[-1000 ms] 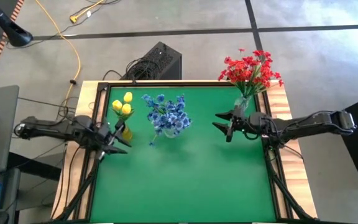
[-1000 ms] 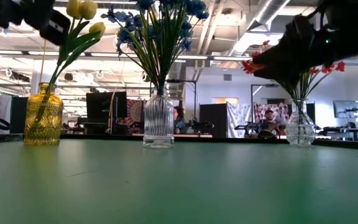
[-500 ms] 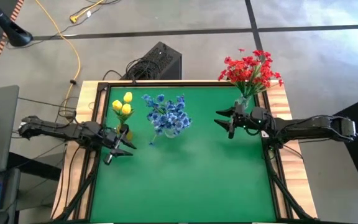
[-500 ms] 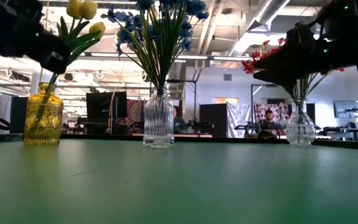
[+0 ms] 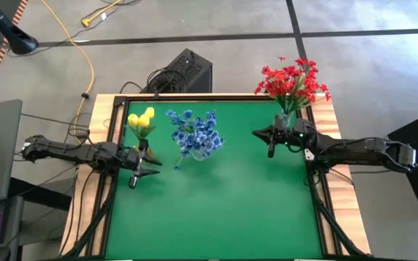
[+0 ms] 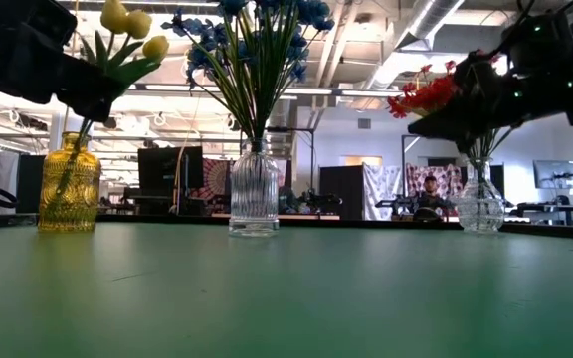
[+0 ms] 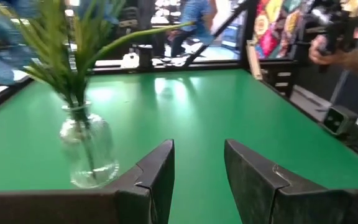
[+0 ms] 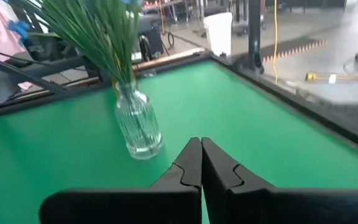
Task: Sort flowers into vase by color
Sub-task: Return to Home Position
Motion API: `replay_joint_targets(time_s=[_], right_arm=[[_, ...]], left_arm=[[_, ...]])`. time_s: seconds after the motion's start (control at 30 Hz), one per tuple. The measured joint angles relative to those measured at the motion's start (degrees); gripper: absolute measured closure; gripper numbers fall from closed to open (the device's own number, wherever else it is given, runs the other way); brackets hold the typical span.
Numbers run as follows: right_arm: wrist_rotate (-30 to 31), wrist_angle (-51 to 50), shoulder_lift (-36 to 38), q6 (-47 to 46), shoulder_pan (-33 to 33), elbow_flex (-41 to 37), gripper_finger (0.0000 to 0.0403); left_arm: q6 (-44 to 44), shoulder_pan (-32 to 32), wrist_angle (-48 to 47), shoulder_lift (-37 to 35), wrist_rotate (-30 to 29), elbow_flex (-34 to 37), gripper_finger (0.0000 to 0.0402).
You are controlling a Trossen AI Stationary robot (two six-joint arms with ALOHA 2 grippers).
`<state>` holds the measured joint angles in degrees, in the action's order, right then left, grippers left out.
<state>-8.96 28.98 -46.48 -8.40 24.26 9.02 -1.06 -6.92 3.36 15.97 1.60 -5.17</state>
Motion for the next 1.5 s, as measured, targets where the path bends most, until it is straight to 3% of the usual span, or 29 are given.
replay_joint_targets(time_s=[0.2,0.4,0.53,1.03,1.5], right_arm=[[0.72,-4.76,0.0,-1.07,-0.94,0.0,0.0386],[14.43,-11.67,1.66,-2.75,-7.33,0.01,0.0386],[18.3,-15.55,4.88,-2.28,-12.16,0.02,0.0386],[13.59,-29.15,26.05,1.44,-12.08,-0.07,0.0386],[13.16,-26.57,35.34,-1.81,-12.23,-8.39,0.0386]], left_arm=[[0.02,2.52,0.0,0.0,-0.36,0.0,0.0274],[0.37,6.4,0.21,0.0,3.1,0.0,0.0274],[-0.77,8.9,0.31,0.0,6.74,0.0,0.0274],[-2.56,11.61,0.44,-0.02,11.59,0.0,0.0274],[-2.62,11.59,0.48,-0.02,12.68,0.01,0.0274]])
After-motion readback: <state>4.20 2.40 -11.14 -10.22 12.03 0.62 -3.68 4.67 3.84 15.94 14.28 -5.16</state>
